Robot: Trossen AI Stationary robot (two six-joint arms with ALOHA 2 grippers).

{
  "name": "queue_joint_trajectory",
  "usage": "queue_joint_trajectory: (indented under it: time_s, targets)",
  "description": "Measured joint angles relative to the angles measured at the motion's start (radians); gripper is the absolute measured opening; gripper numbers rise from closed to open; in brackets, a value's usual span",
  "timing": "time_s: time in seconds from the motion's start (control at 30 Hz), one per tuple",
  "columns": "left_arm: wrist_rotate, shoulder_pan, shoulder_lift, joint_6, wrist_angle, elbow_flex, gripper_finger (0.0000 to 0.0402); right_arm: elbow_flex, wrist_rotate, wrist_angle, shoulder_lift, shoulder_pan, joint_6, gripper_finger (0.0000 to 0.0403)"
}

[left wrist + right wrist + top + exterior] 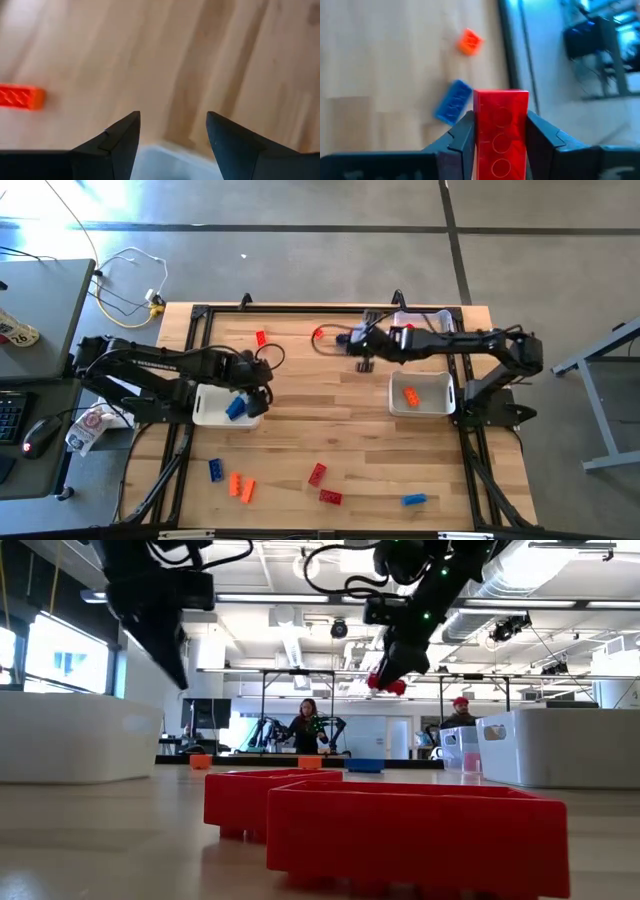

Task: Sort & place blocks by color
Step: Put the red game piece into the transparent bin

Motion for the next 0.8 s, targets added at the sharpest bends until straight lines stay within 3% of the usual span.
queue_joint_trajectory:
  time_s: [0.23,0.5,0.6,0.8]
  targets:
    - [-0.061,0.076,0.000,0.094,0.137,0.000,0.0211,0.001,0.112,-0.055,-0.100,-0.092,0.085,0.0111]
    - [-0.109,0.156,0.000,0.256,0.339,0.000,0.0211,0.002,0.131,-0.105,-0.184,-0.238,0.283,0.0111]
    - [-0.109,0.186,0.000,0.319,0.399,0.000,0.0211,0.002,0.075,-0.135,-0.187,-0.311,0.357,0.0111]
    - [-0.110,0.243,0.000,0.383,0.464,0.000,0.0211,0.002,-0.133,-0.201,-0.169,-0.456,0.445,0.0111]
